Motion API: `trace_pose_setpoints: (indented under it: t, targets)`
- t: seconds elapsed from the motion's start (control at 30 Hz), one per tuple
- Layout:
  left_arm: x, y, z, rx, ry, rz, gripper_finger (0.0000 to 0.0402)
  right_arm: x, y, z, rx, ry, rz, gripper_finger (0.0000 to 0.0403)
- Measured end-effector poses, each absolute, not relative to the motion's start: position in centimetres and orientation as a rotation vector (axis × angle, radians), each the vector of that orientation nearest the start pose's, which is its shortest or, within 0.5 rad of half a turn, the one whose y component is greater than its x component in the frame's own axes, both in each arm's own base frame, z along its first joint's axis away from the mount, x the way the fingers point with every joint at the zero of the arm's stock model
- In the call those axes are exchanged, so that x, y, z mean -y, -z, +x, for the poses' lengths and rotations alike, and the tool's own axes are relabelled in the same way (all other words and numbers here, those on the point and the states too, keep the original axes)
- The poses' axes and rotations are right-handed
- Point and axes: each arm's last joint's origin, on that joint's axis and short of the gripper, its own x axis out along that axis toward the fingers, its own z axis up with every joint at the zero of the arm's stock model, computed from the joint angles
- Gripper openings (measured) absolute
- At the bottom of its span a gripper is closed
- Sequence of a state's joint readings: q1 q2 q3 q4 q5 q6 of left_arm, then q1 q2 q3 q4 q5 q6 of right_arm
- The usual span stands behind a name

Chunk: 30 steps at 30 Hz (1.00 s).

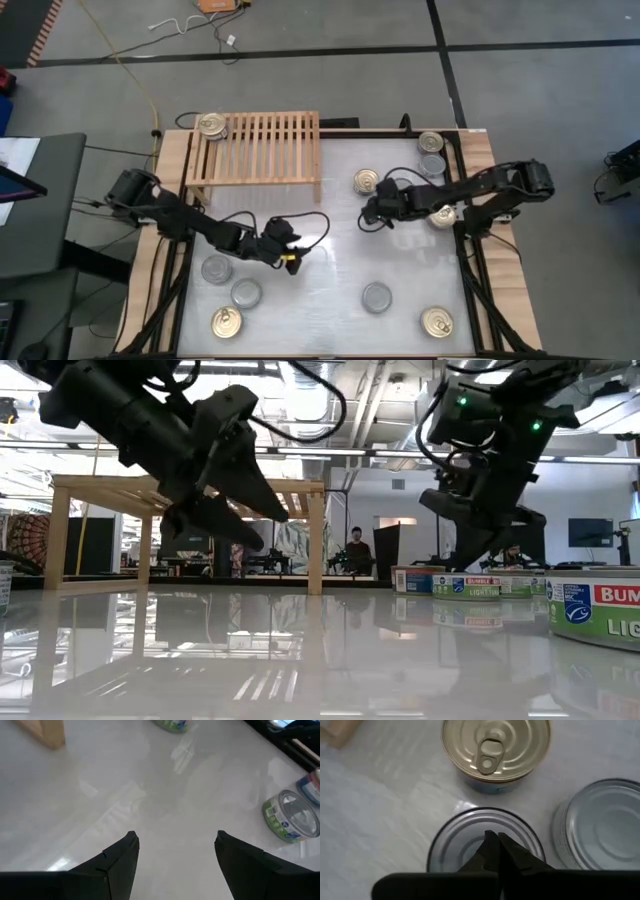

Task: Stack canned seafood by type on shelf
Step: Put the green tuna can on the shelf

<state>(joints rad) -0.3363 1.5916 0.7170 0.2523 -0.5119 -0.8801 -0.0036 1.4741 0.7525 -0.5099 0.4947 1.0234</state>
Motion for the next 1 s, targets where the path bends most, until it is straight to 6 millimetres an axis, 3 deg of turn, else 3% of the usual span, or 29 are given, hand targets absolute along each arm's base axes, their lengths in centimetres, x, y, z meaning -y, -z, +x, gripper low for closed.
trace_pose_setpoints:
  t: [0.27, 0.5, 0.77, 1.0]
  targets:
    - [8.8, -16.7, 29.3, -0.427, -0.379, -0.609, 0.0251, 1.3, -14.6, 25.9, -0.882, 0.967, 0.596, 0.0017]
    - [8.9, -16.8, 29.3, -0.428, -0.372, -0.611, 0.0251, -3.0, -14.5, 28.0, -0.772, 0.735, 0.67, 0.0017]
    - [8.9, -16.9, 29.4, -0.417, -0.361, -0.6, 0.0251, -7.6, -16.2, 28.7, -0.799, 0.526, 0.632, 0.0017]
    - [8.9, -17.0, 29.4, -0.406, -0.357, -0.614, 0.0251, -10.2, -19.6, 28.6, -0.731, 0.356, 0.528, 0.0035]
